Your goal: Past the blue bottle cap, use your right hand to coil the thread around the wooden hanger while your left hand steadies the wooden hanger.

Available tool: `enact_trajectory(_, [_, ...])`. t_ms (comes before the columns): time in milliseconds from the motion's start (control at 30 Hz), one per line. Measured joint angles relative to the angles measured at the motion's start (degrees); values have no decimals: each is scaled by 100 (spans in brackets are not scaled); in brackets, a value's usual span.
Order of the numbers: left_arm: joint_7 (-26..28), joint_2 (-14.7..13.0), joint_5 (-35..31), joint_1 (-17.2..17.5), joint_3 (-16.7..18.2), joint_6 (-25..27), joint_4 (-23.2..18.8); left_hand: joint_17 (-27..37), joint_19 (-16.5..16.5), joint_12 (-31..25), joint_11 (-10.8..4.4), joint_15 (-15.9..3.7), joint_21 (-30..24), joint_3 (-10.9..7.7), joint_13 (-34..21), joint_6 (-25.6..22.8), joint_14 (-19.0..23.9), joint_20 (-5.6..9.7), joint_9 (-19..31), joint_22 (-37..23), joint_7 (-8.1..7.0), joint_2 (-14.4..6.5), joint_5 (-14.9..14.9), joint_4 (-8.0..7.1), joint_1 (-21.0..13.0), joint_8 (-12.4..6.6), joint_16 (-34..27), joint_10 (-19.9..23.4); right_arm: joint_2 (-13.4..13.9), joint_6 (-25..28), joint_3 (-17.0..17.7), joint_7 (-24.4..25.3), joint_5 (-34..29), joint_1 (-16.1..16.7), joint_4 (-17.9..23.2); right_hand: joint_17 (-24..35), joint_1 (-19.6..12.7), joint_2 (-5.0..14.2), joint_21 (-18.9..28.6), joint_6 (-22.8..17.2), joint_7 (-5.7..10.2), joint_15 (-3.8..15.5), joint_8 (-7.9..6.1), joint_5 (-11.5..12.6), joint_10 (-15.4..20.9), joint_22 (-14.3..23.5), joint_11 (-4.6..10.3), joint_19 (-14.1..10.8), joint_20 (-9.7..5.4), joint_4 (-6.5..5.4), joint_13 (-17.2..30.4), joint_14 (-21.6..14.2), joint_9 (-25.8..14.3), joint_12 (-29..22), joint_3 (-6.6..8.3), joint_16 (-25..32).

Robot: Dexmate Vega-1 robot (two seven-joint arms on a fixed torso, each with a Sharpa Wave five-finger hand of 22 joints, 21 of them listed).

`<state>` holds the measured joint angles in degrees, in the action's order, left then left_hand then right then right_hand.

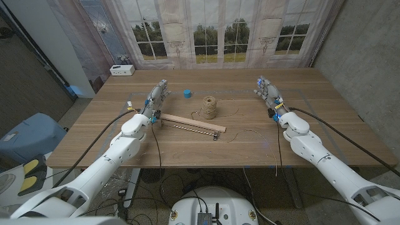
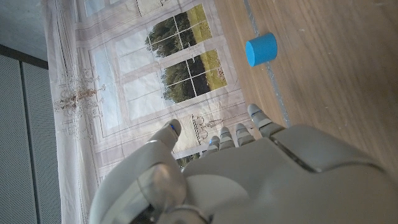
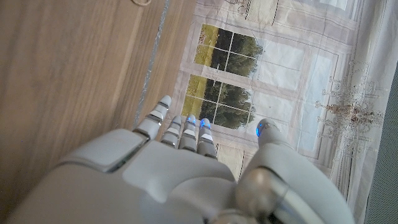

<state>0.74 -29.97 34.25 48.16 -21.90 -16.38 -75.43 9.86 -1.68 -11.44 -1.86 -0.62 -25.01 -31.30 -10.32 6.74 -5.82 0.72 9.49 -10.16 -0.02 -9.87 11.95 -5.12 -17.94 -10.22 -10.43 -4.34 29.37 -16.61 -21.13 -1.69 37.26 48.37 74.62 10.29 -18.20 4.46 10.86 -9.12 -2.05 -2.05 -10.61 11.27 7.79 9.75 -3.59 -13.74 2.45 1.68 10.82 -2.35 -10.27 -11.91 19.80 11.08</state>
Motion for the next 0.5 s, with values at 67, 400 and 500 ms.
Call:
enact_trajectory(67, [110, -44, -127, 3, -28, 33, -51, -19, 0, -23, -47, -34, 0, 17, 0, -80, 34, 0, 0, 4, -107, 68, -5, 62, -65, -29, 0, 46, 0, 0, 0, 0, 2, 4, 0, 0, 0, 1, 0, 0, 0, 0, 0, 0, 0, 0, 0, 0, 0, 0, 0, 0, -2, 0, 0, 0])
enact_trajectory(400, [1009, -412, -1306, 33, -251, 580, -570, -26, 116, -81, -29, 343, 90, 76, -19, -600, 409, -668, 26, -12, -364, 322, -139, 612, -216, -81, -24, 396, -27, 0, 3, 1, 24, 9, -27, -1, 0, 1, 0, -45, 18, -62, -21, 0, 20, 0, -21, -8, 54, -1, -1, -62, -2, 0, -1, 0])
enact_trajectory(500, [1232, -412, -1675, 33, -251, 777, -570, -26, 204, -110, -11, 337, 90, 58, -23, -744, 545, -756, 26, -12, -368, 312, -183, 721, -284, -103, -44, 545, -37, 0, 3, 1, 24, 11, -37, -1, 0, 1, 0, -62, 1, -92, -21, 0, 44, -1, -44, -8, 54, -1, -1, -92, -2, 0, -1, 0])
